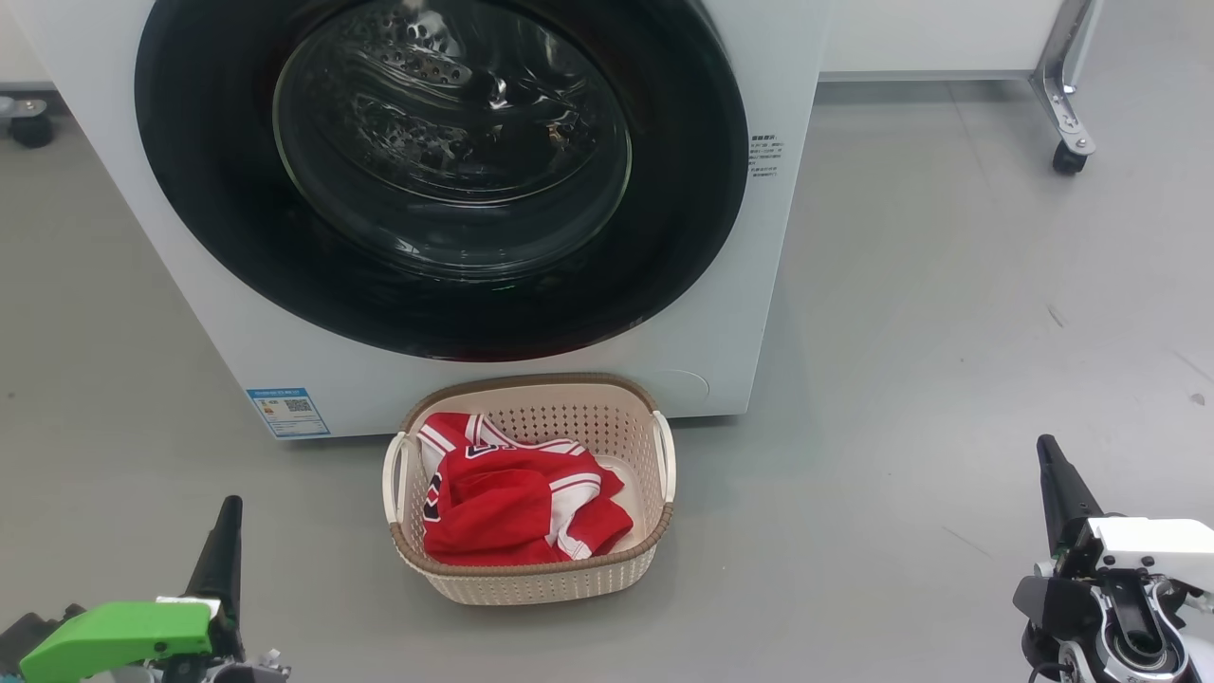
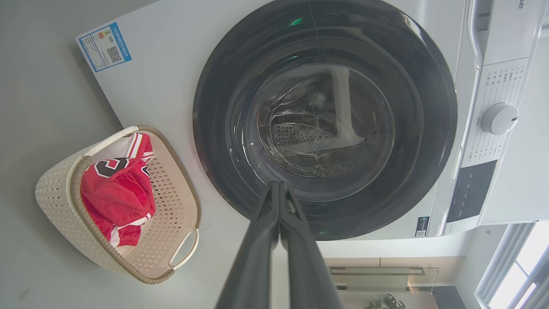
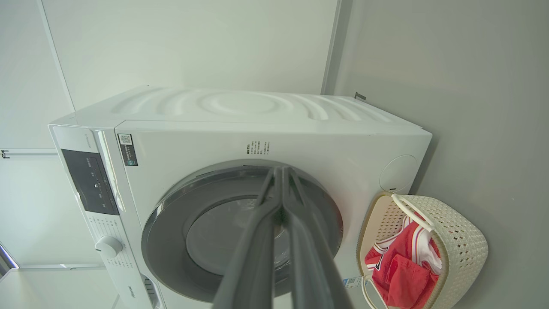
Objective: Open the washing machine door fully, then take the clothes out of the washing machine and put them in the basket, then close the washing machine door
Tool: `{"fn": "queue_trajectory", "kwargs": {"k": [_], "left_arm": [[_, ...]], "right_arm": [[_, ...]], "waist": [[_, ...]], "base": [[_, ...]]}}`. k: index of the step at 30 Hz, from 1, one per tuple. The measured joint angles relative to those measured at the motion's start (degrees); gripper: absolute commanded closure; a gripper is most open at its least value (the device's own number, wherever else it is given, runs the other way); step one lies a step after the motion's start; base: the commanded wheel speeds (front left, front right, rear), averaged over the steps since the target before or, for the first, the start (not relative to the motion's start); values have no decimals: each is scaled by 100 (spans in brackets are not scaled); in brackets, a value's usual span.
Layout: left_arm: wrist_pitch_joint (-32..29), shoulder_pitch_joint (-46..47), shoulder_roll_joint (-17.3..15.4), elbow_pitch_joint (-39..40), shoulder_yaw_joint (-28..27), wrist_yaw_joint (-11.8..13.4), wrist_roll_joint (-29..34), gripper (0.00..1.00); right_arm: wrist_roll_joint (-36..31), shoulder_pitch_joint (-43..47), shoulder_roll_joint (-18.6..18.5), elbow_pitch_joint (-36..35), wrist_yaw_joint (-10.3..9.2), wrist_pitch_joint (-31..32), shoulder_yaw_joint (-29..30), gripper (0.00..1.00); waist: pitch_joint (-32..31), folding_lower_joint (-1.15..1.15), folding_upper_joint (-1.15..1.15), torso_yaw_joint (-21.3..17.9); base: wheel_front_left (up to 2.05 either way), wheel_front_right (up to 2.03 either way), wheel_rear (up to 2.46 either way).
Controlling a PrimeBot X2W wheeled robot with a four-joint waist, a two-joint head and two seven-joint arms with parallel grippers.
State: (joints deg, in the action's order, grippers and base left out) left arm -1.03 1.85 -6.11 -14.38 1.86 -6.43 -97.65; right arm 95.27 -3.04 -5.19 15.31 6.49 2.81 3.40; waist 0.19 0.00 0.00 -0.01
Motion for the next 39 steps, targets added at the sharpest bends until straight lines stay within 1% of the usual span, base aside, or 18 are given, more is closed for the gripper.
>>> {"fn": "queue_trajectory", "kwargs": {"k": [39], "left_arm": [[-49, 58, 1, -93, -23, -42, 0, 100]], "right_arm": [[0, -7, 19, 52, 19, 18, 21, 100]], "waist": [[-3, 0, 0, 1]], "base": [[0, 0, 0]]}}
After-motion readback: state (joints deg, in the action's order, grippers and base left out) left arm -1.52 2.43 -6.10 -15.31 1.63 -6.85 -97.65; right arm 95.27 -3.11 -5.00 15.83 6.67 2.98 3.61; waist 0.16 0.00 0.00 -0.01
